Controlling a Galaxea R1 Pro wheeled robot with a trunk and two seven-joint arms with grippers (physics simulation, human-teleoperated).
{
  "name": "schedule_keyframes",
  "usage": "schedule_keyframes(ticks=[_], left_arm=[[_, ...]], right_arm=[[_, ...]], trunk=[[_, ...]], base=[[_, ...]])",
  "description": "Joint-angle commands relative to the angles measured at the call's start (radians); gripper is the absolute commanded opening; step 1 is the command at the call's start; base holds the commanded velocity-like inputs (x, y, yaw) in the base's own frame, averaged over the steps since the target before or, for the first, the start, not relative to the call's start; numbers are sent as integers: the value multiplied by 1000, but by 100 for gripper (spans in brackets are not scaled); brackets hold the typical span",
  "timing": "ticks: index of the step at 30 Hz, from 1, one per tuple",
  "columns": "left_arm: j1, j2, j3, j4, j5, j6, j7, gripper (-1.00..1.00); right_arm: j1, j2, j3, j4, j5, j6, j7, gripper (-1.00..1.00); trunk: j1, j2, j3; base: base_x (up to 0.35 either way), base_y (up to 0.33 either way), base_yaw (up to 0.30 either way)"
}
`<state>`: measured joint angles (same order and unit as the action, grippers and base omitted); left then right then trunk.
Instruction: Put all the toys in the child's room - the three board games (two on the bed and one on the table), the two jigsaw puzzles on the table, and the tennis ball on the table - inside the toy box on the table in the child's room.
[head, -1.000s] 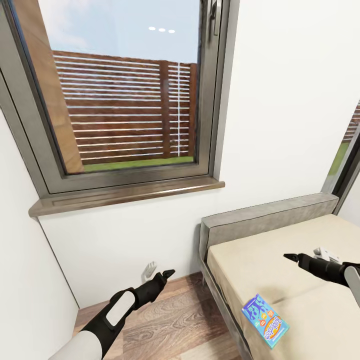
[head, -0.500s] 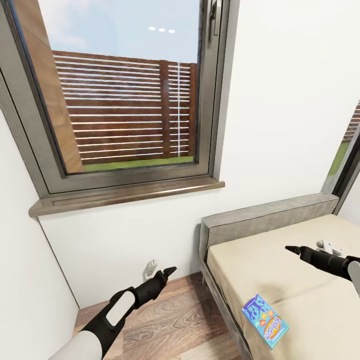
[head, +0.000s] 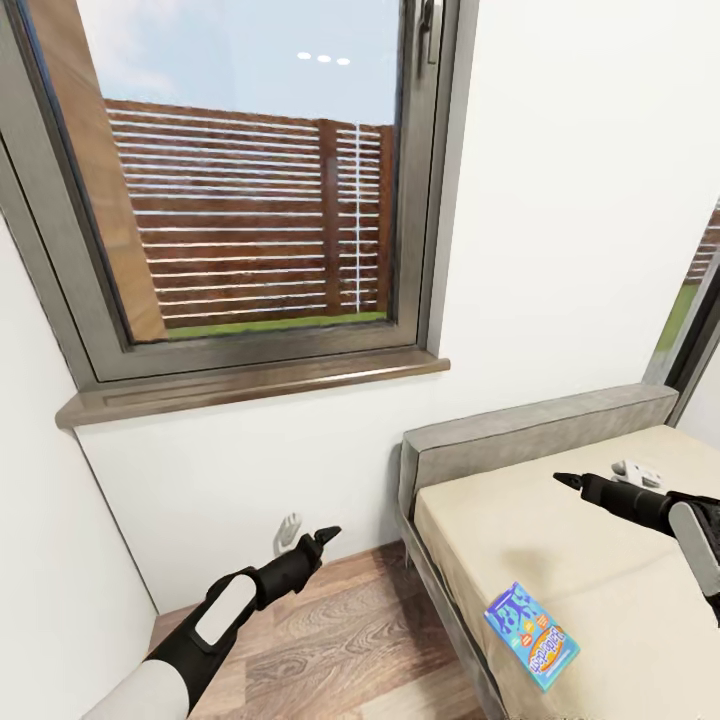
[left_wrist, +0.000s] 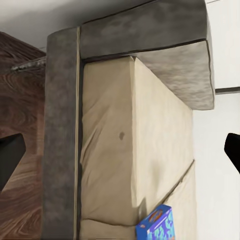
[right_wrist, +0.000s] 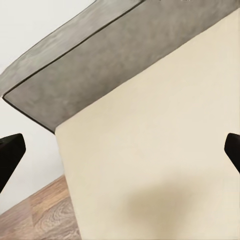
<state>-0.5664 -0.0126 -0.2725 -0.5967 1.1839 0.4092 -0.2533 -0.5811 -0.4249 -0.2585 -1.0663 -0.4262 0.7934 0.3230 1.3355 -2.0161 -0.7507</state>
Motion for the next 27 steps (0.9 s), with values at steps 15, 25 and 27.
schedule_keyframes(ticks=[15,25,27], left_arm=[[-2,7,-3,-9,36,19,41,100],[-4,7,-3,-10,37,21,40,100],[-4,7,-3,-11,37,22,40,100]], right_arm=[[-117,-4,145,161,2,-93,5,100],[-117,-3,147,152,1,-94,5,100],[-117,-3,147,151,1,-94,5,100]], trunk=[[57,-106,-48],[96,-176,-79],[103,-190,-86]], base=[[0,0,0],[0,0,0],[0,0,0]])
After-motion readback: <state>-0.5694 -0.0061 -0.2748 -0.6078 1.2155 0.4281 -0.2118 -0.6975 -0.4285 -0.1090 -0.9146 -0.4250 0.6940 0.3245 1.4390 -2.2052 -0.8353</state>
